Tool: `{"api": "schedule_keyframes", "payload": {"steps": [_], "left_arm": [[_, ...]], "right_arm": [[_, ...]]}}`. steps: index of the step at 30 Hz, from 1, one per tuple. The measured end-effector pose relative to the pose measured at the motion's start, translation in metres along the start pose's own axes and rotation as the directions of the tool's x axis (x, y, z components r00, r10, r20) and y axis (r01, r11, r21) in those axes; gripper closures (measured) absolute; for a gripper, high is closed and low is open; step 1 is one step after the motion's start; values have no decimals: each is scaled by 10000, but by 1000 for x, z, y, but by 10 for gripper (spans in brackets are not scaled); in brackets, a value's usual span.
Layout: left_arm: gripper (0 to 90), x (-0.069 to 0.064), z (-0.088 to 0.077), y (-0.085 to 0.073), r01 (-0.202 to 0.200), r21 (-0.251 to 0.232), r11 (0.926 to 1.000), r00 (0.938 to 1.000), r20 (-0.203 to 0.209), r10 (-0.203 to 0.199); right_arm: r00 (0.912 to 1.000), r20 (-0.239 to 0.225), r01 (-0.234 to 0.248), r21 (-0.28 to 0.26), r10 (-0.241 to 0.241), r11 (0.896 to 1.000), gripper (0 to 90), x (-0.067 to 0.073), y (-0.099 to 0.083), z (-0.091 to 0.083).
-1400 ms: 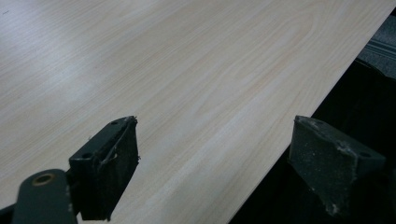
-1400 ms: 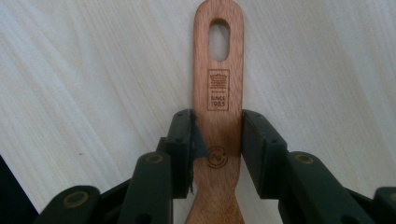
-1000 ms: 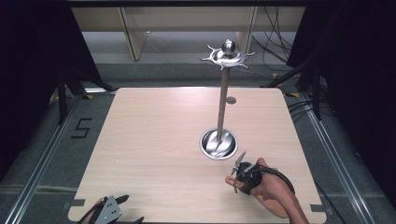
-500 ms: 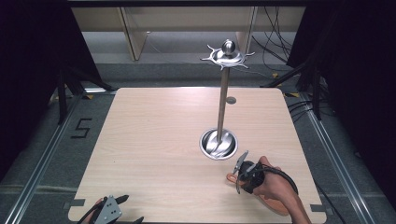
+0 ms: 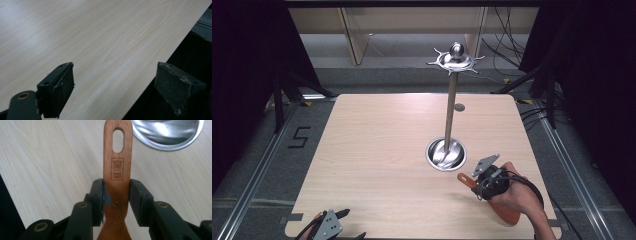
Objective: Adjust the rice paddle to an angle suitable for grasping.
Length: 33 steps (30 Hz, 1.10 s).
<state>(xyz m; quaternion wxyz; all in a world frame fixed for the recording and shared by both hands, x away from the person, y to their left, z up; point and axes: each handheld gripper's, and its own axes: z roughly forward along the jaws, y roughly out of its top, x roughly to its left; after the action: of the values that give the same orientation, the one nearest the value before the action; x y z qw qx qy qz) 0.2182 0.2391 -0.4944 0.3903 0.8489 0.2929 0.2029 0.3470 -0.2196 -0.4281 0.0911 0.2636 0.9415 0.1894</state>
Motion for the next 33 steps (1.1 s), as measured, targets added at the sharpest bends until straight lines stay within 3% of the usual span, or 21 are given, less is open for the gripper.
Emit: {"api": "schedule_keyframes", "payload": {"steps": [1,4,5,6,9,12,13,16,18,22,23,24,26,27,28,29,30,33], "left_arm": [[152,-1,0,0,167,-21,9999,9999,-29,-167],[153,0,-1,0,-7,-9,10000,10000,-21,7],[152,0,0,0,108,-23,9999,9999,-29,-108],[152,0,0,0,93,-21,10000,10000,-27,-93],[152,-1,0,0,107,-22,9999,9999,-18,-107],[152,0,0,0,62,13,10000,10000,-34,-62],[152,0,0,0,77,5,10000,10000,-11,-77],[152,0,0,0,85,2,10000,10000,-32,-85],[152,0,0,0,77,7,10000,10000,-31,-77],[152,0,0,0,62,13,10000,10000,-2,-62],[152,0,0,0,142,-24,9999,9999,4,-142],[152,0,0,0,145,-5,9999,9998,100,-145],[152,0,0,0,57,58,10000,10000,34,-58],[152,0,0,0,132,-25,9999,9999,73,-132],[152,0,0,0,132,-25,9999,9999,73,-132],[152,0,0,0,186,-23,9998,9998,56,-186],[152,0,0,0,142,-52,9999,9999,49,-142],[152,-1,1,0,344,-177,9993,9994,58,-343]], "right_arm": [[9995,238,231,-395,-221,9990,662,-5,-3,-6],[10000,68,-55,-787,60,9969,663,-6,-5,-14],[9983,421,-360,-1235,414,9917,663,-7,-8,-23],[9991,369,-171,-1406,225,9899,664,-10,-10,-25],[9968,431,-582,-1772,668,9825,665,-11,-13,-34],[9965,573,-477,-2038,606,9778,665,-15,-16,-40],[9975,425,-442,-2342,557,9712,665,-17,-19,-44],[9962,574,-479,-2692,657,9619,665,-18,-20,-44],[9961,553,-520,-2630,688,9634,665,-19,-20,-46],[9972,440,-444,-3001,603,9529,665,-20,-22,-53],[9951,439,-695,-3276,887,9423,665,-21,-23,-58],[9944,479,-731,-3361,945,9390,665,-21,-23,-60],[9943,397,-804,-3259,986,9420,665,-22,-24,-65],[9932,360,-903,-3624,1108,9276,665,-24,-26,-69],[9932,360,-903,-3624,1108,9276,665,-24,-26,-69],[9917,446,-942,-3864,1206,9175,665,-27,-27,-73],[9901,476,-1034,-3913,1323,9144,665,-27,-27,-75],[9856,288,-1377,-4347,1666,8900,665,-28,-28,-80]]}}
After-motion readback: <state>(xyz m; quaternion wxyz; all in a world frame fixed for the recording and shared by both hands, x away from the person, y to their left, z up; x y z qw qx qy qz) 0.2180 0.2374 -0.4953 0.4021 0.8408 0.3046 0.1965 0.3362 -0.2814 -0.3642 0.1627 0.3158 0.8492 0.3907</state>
